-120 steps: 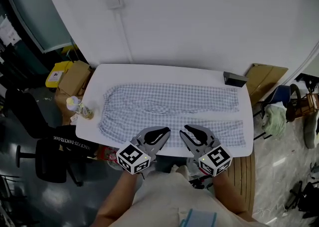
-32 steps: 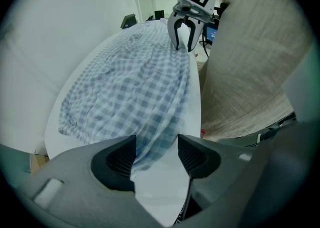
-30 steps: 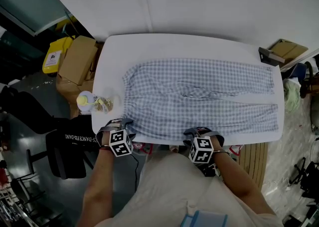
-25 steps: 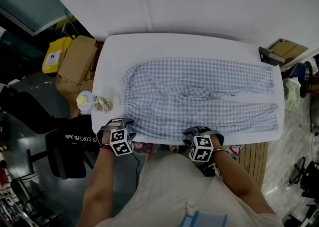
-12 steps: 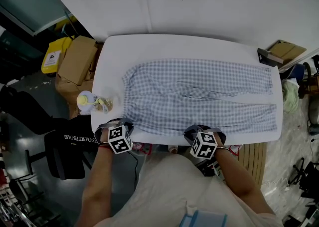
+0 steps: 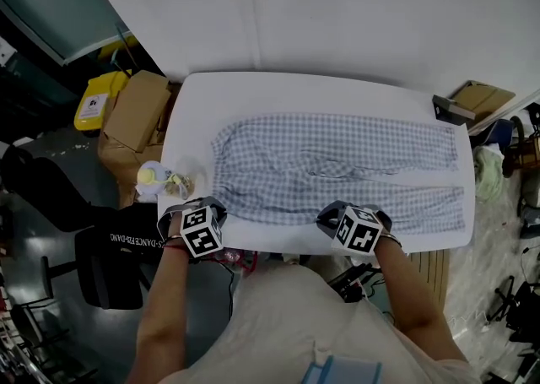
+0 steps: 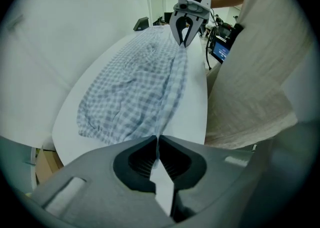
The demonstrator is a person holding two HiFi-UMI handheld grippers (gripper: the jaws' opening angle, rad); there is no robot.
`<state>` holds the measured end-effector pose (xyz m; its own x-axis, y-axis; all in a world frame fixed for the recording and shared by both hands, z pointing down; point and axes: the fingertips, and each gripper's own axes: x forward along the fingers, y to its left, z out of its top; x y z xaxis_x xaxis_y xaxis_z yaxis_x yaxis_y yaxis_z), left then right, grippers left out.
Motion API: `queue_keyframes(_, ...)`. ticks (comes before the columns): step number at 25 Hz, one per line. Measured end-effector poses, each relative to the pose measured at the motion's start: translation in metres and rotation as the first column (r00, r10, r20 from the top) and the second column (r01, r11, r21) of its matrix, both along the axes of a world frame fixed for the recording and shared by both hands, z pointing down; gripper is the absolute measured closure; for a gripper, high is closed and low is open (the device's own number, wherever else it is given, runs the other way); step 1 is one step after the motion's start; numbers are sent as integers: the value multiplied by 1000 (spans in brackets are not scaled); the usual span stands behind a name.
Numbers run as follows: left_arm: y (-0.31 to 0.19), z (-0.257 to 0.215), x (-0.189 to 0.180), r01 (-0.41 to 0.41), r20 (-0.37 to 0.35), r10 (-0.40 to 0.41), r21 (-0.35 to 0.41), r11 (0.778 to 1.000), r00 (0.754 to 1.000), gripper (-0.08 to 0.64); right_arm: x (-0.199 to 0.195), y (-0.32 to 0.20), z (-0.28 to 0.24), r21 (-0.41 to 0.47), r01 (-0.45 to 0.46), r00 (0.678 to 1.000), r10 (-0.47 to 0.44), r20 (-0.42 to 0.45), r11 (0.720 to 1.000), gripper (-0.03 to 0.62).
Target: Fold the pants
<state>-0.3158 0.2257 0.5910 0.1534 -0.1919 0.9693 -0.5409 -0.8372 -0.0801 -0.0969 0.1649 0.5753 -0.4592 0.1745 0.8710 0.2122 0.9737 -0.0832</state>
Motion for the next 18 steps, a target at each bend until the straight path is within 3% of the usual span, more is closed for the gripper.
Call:
queue_keyframes(8,-36,-29,6,54,-16,-54,-19,998,998,540,-1,-50,-26,13,-5,1000,5,4,1000,563)
queue_keyframes(18,-83,-61,28,175,-14,-175,-21,984,984,540,-8,-92,-43,-45,16,999,-14,43,999,563)
